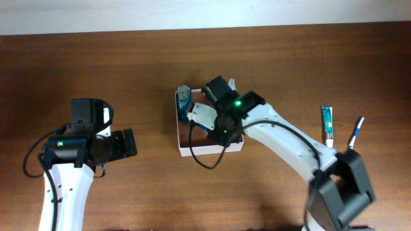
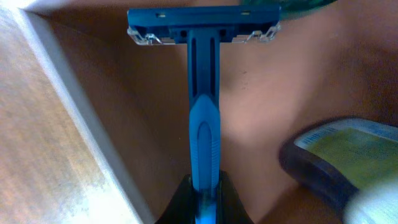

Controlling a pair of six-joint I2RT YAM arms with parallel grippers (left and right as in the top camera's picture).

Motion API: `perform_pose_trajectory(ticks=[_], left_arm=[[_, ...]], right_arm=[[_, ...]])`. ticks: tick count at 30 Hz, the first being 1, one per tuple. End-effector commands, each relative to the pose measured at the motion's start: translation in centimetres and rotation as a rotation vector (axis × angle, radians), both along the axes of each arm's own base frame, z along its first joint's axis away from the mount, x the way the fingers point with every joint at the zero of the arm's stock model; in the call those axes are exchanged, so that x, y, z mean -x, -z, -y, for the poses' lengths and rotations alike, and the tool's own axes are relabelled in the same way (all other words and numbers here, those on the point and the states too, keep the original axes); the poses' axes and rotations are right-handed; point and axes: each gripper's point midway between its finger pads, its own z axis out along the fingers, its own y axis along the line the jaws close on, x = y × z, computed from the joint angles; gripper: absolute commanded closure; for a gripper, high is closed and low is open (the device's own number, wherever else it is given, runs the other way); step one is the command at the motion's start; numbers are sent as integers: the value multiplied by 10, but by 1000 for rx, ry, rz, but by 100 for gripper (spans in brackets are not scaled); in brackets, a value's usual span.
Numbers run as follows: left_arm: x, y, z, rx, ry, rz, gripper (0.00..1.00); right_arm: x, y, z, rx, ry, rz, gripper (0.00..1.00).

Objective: Pack container
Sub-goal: 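Carry the razor with the right gripper and drop it into the box, then move the right gripper to the Colgate toothpaste tube and grasp it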

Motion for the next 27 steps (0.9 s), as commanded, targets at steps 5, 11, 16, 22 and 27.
perform_pose_trajectory(ticks=[5,11,16,22,27], left_arm=[[1,2,-3,-7,-16,-7,1],[1,2,-3,-7,-16,-7,1],[1,2,-3,-7,-16,-8,1],[1,2,-3,-7,-16,-7,1],[1,2,-3,-7,-16,-7,1]], right_arm=[[2,14,-2,17,-6,-29,52],[-16,-35,-2,-38,133,74,50],[-42,-127,29,-85,352,343,48],[-60,-195,160,-155,906,474,38],[-58,-156,275,-113,1275,308,25]])
